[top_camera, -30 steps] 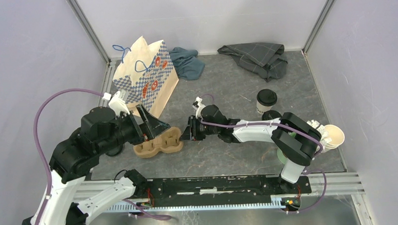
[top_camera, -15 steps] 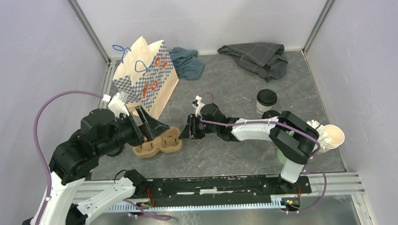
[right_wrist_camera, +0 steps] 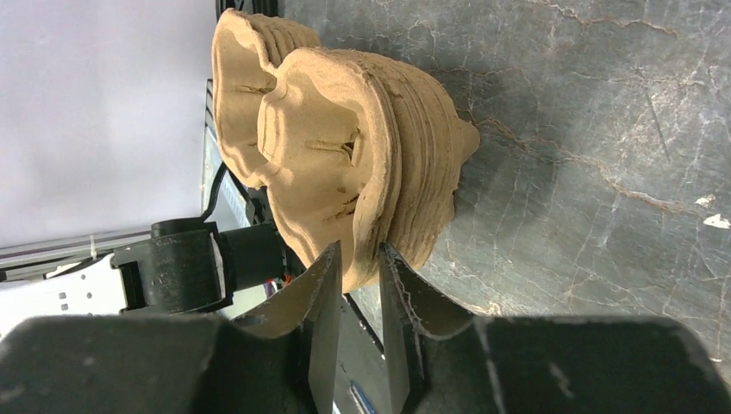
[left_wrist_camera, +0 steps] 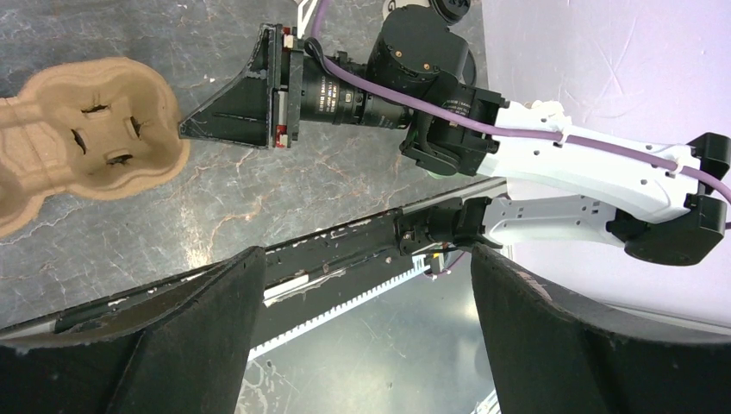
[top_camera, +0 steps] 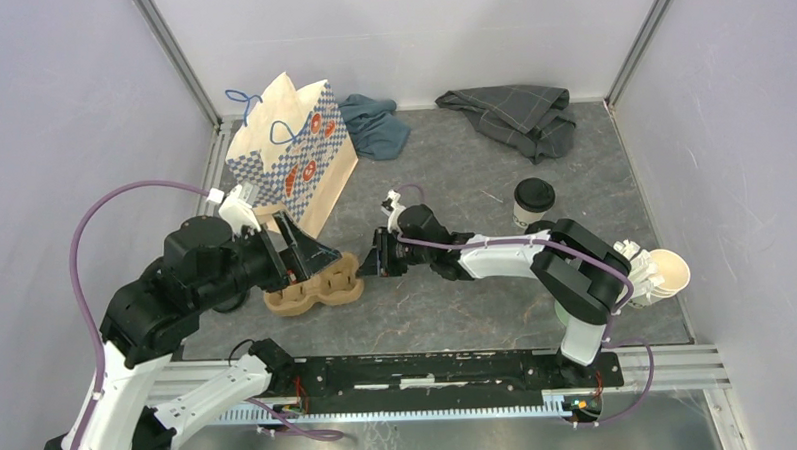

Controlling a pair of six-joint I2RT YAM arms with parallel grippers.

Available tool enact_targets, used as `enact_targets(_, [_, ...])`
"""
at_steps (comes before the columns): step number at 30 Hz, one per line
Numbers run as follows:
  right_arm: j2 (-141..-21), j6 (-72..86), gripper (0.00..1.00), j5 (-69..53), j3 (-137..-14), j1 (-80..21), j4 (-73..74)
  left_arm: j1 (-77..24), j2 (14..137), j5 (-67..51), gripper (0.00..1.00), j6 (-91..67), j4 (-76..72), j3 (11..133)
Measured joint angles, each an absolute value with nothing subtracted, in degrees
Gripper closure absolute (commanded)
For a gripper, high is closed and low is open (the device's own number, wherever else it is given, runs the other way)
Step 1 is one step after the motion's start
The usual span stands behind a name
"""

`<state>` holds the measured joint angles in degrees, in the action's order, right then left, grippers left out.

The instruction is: Pack the takeout coffee

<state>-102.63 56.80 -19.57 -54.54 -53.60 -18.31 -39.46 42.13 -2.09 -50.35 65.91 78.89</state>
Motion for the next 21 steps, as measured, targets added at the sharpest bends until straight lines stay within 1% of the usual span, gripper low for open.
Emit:
enact_targets(4, [-102.63, 56.77, 0.72, -19.62, -55.09, -53.6, -18.26, -39.46, 42.19, -2.09, 0.06, -50.35, 65.91, 78.89])
enact_targets(14, [-102.63, 56.42, 0.63, -20.49, -57.45, -53.6, -17.43, -39.46, 42.61, -2.09, 0.06, -50.35, 65.82, 78.74])
enact_targets(21, [-102.85, 55.72, 0.61, -21.02, -57.65, -53.6, -16.62, -39.46, 42.98, -2.11, 0.06, -50.35, 65.43, 78.46])
